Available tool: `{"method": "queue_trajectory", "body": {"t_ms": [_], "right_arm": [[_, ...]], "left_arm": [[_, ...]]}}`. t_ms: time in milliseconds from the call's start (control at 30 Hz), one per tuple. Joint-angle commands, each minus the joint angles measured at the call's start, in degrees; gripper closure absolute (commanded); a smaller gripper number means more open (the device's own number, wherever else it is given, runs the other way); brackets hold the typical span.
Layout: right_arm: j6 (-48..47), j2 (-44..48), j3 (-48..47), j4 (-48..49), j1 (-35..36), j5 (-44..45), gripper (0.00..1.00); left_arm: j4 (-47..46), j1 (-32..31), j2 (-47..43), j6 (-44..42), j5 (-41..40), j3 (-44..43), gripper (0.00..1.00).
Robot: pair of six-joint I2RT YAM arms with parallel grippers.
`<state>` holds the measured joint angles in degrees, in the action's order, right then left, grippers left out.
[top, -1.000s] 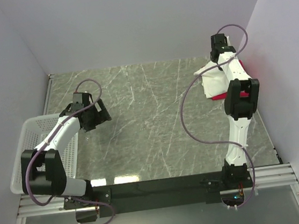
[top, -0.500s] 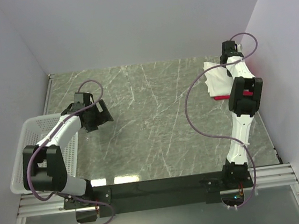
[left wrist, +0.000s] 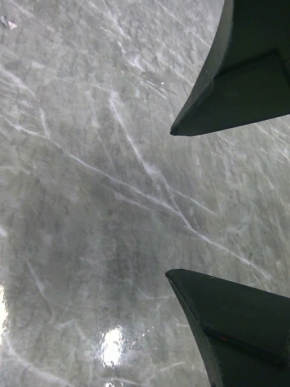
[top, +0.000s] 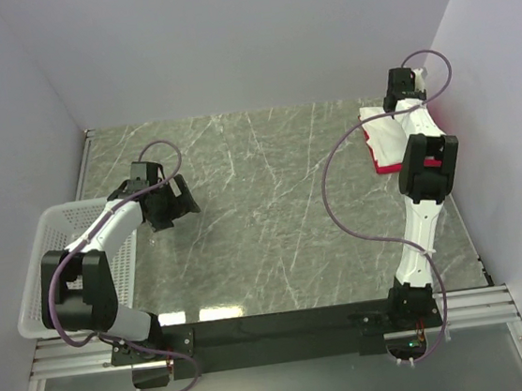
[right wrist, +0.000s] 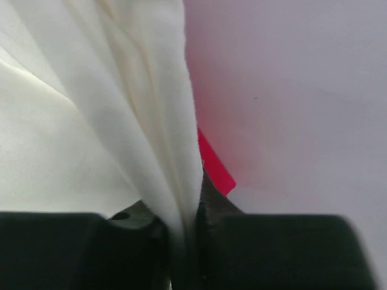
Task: Fold and stack the t-shirts
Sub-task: Neatly place the folded tshirt to the corner
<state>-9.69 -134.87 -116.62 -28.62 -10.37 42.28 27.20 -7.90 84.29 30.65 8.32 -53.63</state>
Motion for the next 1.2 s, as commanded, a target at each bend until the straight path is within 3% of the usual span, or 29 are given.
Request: {"method": "queue_trajectory", "body": {"t_ms": [0, 67, 100, 267, 367, 533, 733, 967, 1167], "right_arm": [[-2.00, 0.57, -0.45, 6.91, -0.62, 6.93, 0.77], [-1.47, -0.04, -0.71, 7.18, -0.62, 7.64, 0.62], [-0.86, -0.04, -1.06, 6.05, -0.62, 7.47, 0.50], [4.41, 2.23, -1.42, 2.61, 0.17, 8.26, 0.38], [7.31, 6.71, 1.91, 1.03, 1.58, 4.05, 0.37], [16.69, 15.15, 9.46, -1.69, 2.64, -14.02, 0.36], [24.19, 19.20, 19.29, -2.15, 3.34, -27.33, 0.39], [24.64, 15.34, 22.49, -1.87, 4.04, -32.60, 0.39], [27.00, 12.17, 23.01, -5.30, 5.18, -42.63, 0.39]], "left_arm": [[-1.98, 0.34, 0.17, -0.86, 2.31, 0.10, 0.04], [-1.89, 0.25, 0.35, -0.95, 2.32, 0.01, 0.04], [-1.89, 0.25, 0.26, -0.95, 2.32, 0.01, 0.04], [-1.63, 0.25, 0.17, -1.12, 2.23, -0.16, 0.04], [-1.62, 0.25, -0.18, -1.04, 2.14, -0.16, 0.04], [-1.62, 0.17, -1.41, -1.30, 2.23, -0.07, 0.04], [-1.62, 0.17, -3.08, -1.47, 2.67, 0.27, 0.04], [-1.45, 0.17, -4.40, -1.74, 2.14, 0.63, 0.04], [-1.10, 0.17, -4.75, -1.91, 1.18, 0.45, 0.04]]}}
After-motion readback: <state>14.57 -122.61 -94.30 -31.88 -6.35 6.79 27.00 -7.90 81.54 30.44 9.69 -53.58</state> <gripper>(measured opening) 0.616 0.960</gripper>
